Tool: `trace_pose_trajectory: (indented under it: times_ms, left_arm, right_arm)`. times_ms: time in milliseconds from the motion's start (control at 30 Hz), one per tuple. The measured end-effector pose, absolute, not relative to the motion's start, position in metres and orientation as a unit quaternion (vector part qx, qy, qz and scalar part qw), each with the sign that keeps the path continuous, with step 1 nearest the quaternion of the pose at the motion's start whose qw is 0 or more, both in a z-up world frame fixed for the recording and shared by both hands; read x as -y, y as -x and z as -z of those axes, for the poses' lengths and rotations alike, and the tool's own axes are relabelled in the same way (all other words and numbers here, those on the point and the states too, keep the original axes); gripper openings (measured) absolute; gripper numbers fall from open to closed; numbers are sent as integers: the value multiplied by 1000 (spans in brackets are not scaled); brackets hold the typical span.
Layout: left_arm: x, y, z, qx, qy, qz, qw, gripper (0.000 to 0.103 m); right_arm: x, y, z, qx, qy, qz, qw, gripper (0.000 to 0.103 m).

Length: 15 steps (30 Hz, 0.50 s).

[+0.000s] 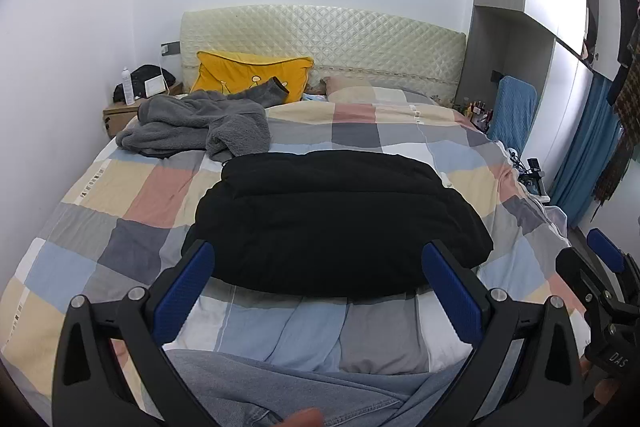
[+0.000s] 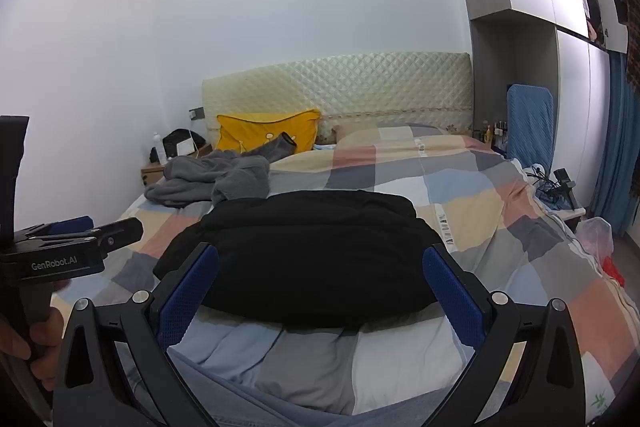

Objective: Fold large clothes

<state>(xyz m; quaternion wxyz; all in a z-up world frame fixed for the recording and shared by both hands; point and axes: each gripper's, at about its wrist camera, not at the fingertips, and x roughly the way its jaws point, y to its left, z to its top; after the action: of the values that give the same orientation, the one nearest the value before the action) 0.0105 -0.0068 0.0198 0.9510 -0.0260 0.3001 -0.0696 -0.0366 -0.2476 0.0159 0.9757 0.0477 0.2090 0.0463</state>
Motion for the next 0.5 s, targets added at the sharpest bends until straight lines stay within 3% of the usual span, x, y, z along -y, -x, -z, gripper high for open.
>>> trace_pose_trajectory:
  times_ms: [500]
  left_arm:
    - [8, -9, -18, -305, 23, 73, 949, 103]
  right_arm:
    - [248, 37, -16, -212, -48, -46, 975, 103]
